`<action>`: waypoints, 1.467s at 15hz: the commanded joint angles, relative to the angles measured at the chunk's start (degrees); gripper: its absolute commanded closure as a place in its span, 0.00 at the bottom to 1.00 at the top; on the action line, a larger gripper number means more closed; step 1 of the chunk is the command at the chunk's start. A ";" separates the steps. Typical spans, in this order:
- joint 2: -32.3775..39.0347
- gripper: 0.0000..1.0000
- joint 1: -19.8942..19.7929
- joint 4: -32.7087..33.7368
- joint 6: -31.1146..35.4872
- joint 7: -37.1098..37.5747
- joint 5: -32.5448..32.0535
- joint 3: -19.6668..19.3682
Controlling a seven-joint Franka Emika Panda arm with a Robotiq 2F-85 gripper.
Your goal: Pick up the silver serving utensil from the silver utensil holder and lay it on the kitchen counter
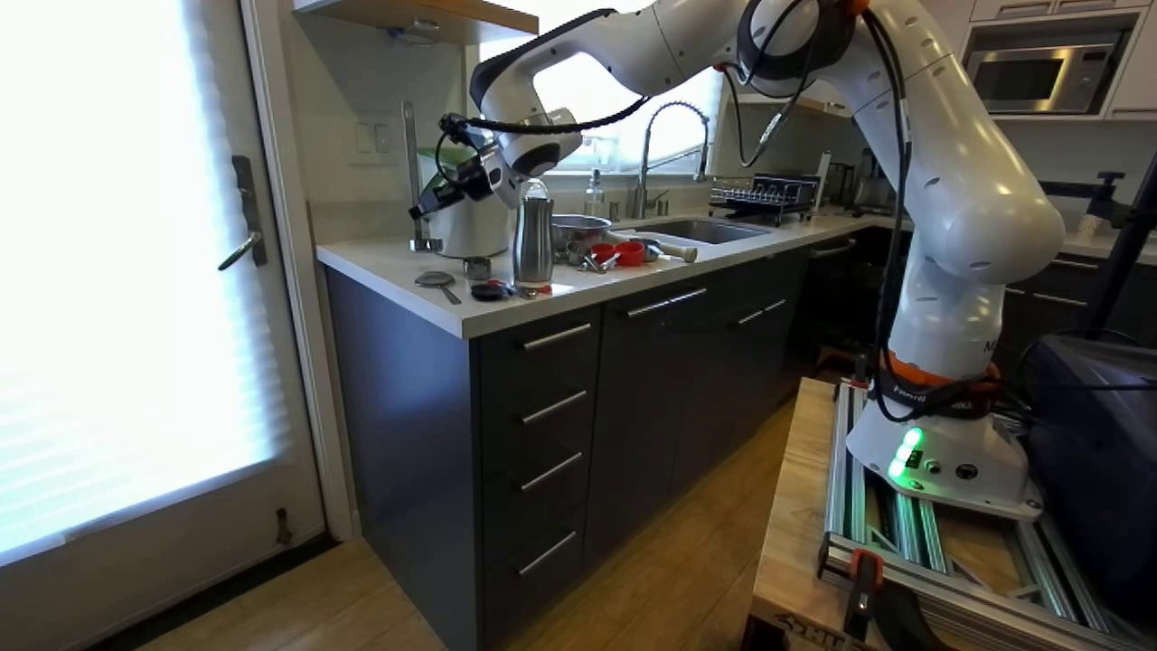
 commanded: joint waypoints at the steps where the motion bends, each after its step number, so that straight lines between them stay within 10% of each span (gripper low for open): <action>1: 3.43 0.99 0.12 3.40 4.21 -2.24 3.52 0.75; 12: 7.67 0.96 0.08 7.85 7.02 -3.96 5.67 1.53; 13: 7.94 0.74 0.05 8.14 7.02 -4.19 5.79 1.56; 22: 8.61 0.13 0.08 9.21 6.85 -4.30 6.08 1.39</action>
